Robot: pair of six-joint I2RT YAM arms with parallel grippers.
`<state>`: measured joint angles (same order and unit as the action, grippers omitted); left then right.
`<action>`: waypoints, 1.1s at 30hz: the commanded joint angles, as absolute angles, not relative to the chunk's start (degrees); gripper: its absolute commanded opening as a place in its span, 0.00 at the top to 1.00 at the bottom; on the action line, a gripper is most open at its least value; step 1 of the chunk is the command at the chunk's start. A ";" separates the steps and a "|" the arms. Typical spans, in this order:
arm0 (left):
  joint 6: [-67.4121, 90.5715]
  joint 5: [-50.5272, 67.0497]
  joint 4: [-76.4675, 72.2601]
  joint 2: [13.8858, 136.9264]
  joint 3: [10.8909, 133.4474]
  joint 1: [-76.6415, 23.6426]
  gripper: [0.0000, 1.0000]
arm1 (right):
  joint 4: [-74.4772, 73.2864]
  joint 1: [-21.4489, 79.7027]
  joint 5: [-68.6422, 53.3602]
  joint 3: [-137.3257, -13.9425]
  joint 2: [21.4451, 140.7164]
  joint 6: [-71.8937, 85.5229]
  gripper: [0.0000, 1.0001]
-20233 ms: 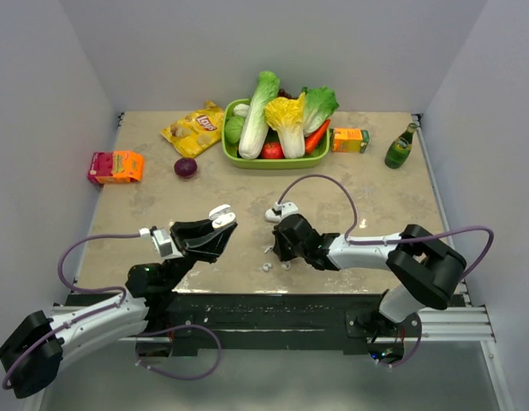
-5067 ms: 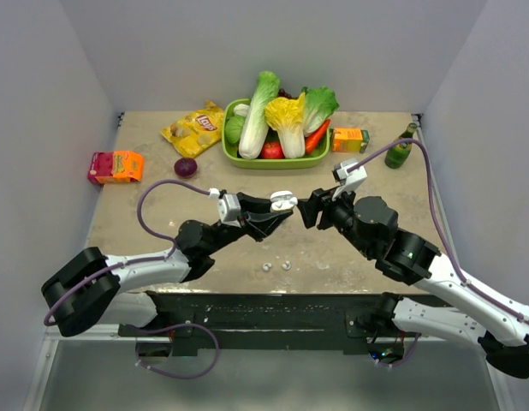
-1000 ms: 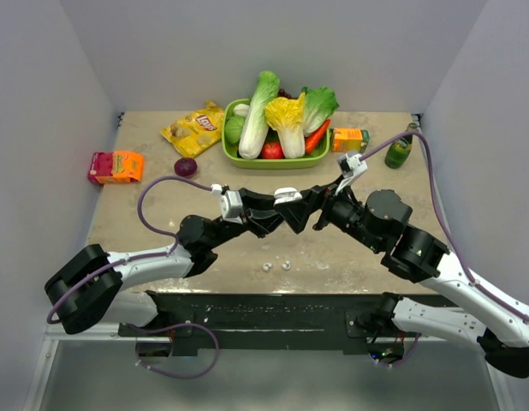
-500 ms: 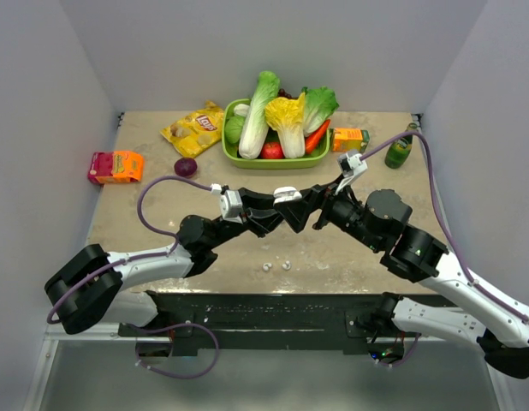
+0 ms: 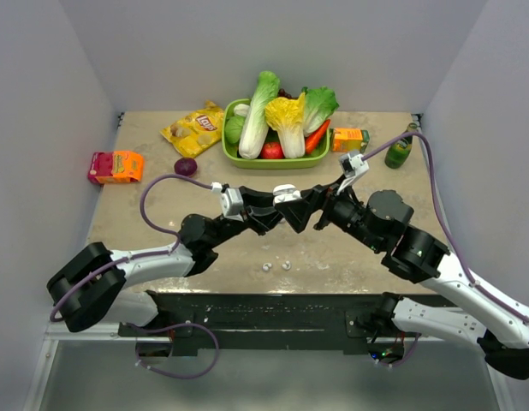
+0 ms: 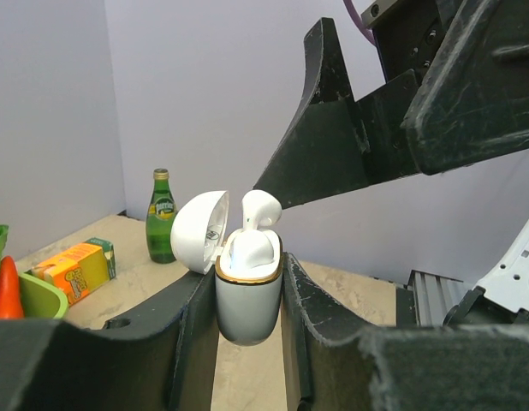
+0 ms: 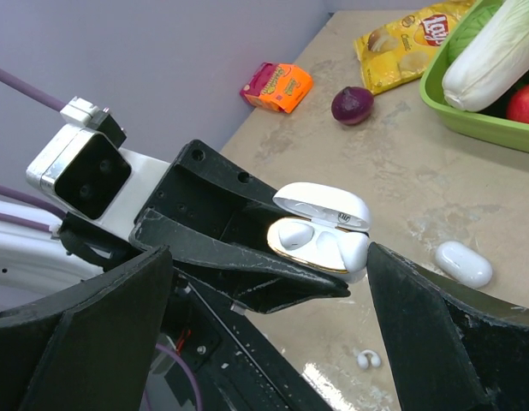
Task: Insert the wireless bluetooth earbuds into the charging case
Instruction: Place the earbud in the charging case.
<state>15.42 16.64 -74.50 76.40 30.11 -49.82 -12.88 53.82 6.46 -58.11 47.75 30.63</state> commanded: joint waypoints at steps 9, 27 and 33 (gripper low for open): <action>15.21 16.79 -108.72 77.43 32.34 -49.39 1.00 | -10.28 53.96 4.40 -58.45 47.90 31.82 0.02; 14.85 16.79 -108.72 77.61 32.08 -49.31 1.00 | -13.09 53.96 8.26 -60.47 45.35 30.76 0.02; 14.94 17.05 -108.72 77.26 32.17 -49.22 1.00 | -15.99 53.96 12.21 -59.86 45.53 30.67 0.02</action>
<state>15.46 16.36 -74.06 77.67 30.65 -49.52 -13.74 53.89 8.36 -58.19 45.45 31.03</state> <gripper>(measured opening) 0.347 0.982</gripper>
